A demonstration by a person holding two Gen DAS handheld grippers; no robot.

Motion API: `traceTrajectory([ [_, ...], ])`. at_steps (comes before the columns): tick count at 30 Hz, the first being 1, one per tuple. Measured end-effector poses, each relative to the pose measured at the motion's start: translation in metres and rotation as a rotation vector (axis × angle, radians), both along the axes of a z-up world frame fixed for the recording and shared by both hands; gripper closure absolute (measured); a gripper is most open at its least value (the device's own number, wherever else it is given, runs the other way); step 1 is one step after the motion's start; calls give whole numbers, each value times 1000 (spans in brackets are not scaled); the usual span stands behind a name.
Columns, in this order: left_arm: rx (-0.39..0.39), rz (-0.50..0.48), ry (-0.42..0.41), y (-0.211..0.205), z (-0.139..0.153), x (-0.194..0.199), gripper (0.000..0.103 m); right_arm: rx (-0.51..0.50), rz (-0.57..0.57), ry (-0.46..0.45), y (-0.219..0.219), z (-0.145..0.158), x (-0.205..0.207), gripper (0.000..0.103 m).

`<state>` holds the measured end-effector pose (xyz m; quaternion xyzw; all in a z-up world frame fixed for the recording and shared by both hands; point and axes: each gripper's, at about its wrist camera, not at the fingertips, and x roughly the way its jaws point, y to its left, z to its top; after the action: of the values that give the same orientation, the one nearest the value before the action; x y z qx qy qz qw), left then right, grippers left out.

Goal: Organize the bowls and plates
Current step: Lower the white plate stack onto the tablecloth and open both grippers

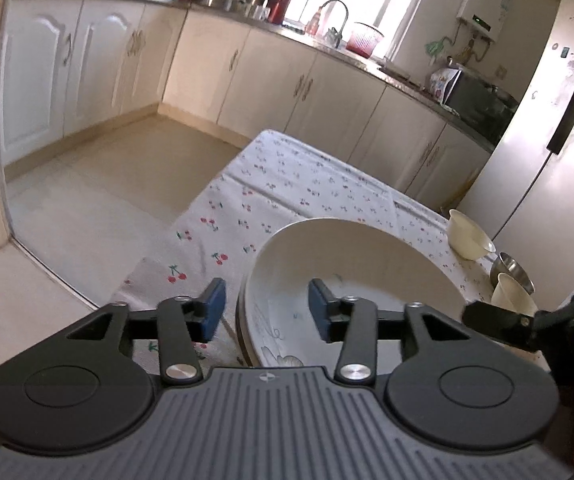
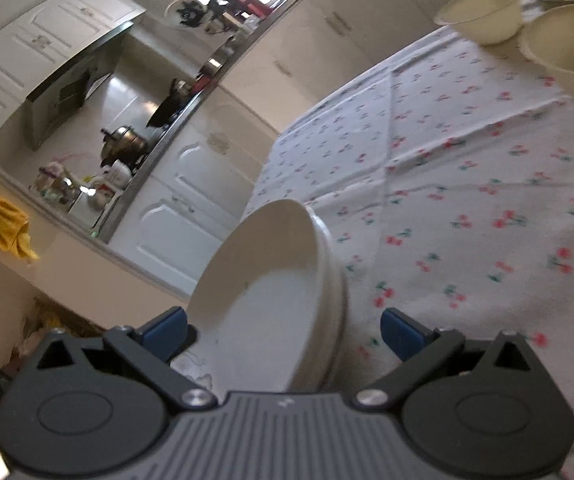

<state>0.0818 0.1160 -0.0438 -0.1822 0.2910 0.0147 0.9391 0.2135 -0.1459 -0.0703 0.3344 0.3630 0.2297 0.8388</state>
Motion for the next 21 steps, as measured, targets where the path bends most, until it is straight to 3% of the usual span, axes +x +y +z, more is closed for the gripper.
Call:
traceTrajectory([
  [9, 10, -59, -64, -15, 17, -40, 33, -150, -146, -92, -22, 28, -53, 1],
  [11, 15, -84, -78, -22, 20, -49, 19, -196, -170, -119, -20, 35, -63, 1],
  [15, 13, -131, -101, -34, 25, -66, 4, -268, -206, -185, -19, 47, -80, 1],
  [21, 15, -160, -118, -43, 31, -80, 0, -355, -266, -323, -20, 64, -100, 1],
])
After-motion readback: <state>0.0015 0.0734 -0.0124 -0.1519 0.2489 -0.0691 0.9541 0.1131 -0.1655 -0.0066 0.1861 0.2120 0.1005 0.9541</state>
